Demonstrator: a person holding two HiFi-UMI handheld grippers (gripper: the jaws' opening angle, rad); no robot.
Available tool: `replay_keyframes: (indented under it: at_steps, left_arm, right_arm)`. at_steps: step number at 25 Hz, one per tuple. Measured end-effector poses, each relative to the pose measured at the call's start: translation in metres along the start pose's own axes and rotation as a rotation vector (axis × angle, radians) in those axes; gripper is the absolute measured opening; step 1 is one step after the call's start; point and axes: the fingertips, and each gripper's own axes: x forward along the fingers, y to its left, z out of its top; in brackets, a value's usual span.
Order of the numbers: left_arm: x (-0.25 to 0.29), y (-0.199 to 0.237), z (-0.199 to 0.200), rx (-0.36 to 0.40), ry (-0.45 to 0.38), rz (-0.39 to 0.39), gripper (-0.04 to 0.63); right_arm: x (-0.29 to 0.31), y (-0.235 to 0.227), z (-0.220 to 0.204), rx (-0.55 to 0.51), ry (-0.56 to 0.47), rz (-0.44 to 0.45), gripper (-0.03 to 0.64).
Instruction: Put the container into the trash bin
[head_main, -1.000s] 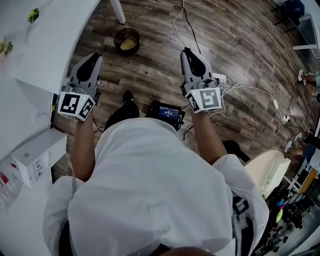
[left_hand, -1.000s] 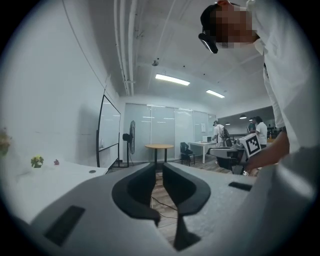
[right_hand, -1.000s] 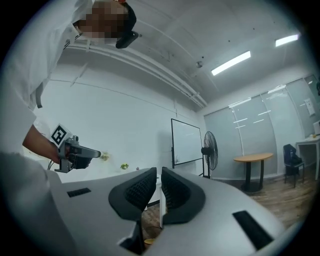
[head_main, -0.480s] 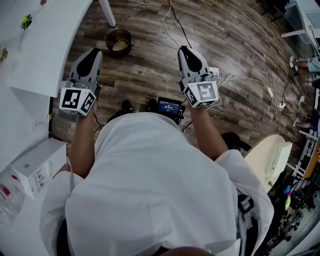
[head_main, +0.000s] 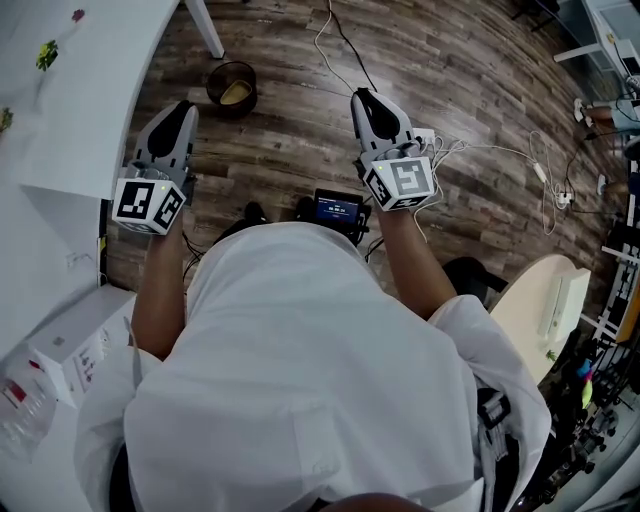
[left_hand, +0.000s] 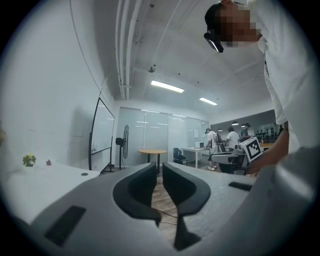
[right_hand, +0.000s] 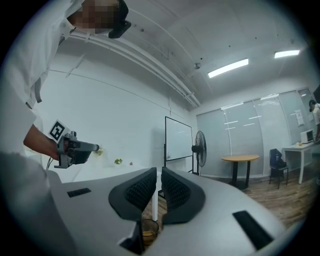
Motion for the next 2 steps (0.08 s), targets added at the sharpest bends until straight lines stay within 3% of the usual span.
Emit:
replay_keyframes:
  at_steps: [2]
  left_arm:
    - [0.0011,-0.0028,-0.0006,-0.006,0.003,-0.001,0.043]
  right_arm:
    - [-0.0049,-0.0069,-0.0004,0.001,0.003,-0.009,0.055]
